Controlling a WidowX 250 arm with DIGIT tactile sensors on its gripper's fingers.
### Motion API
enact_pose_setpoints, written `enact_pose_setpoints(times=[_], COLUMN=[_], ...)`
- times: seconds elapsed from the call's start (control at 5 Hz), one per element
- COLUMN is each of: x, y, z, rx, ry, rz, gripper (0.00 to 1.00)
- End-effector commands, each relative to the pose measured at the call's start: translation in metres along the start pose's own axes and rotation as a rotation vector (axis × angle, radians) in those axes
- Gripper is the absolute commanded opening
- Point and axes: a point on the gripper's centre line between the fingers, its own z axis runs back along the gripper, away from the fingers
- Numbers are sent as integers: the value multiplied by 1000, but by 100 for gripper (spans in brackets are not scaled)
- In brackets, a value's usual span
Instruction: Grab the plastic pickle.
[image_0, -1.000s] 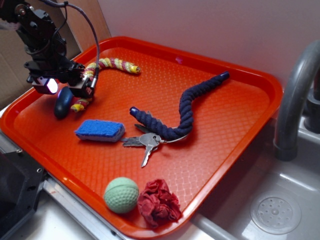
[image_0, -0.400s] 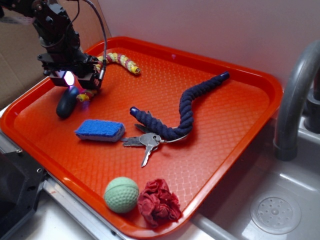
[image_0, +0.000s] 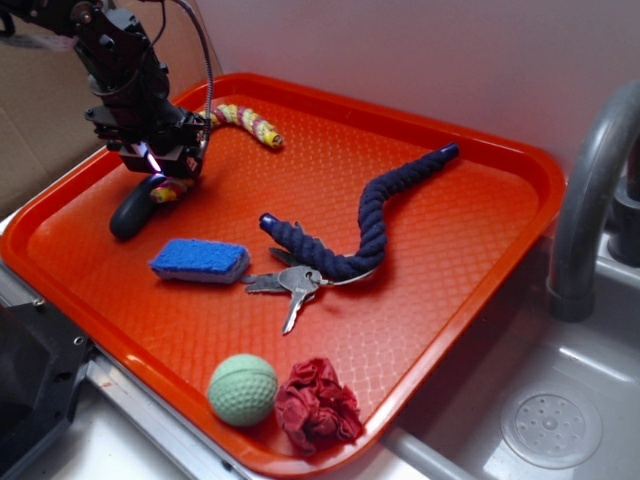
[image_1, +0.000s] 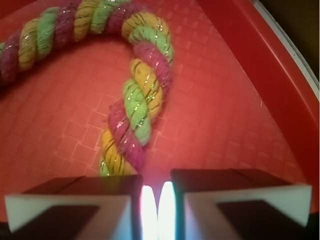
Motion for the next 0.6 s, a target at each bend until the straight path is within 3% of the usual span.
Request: enact_pose_setpoints(times=[0.0, 0.2, 0.4], x=[-34, -58, -70], y=[15, 3, -4], z=[-12, 24, 75], rx=[12, -73, -139], ry=[135, 138, 103], rz=[-12, -83, -144], gripper=[0, 0, 0])
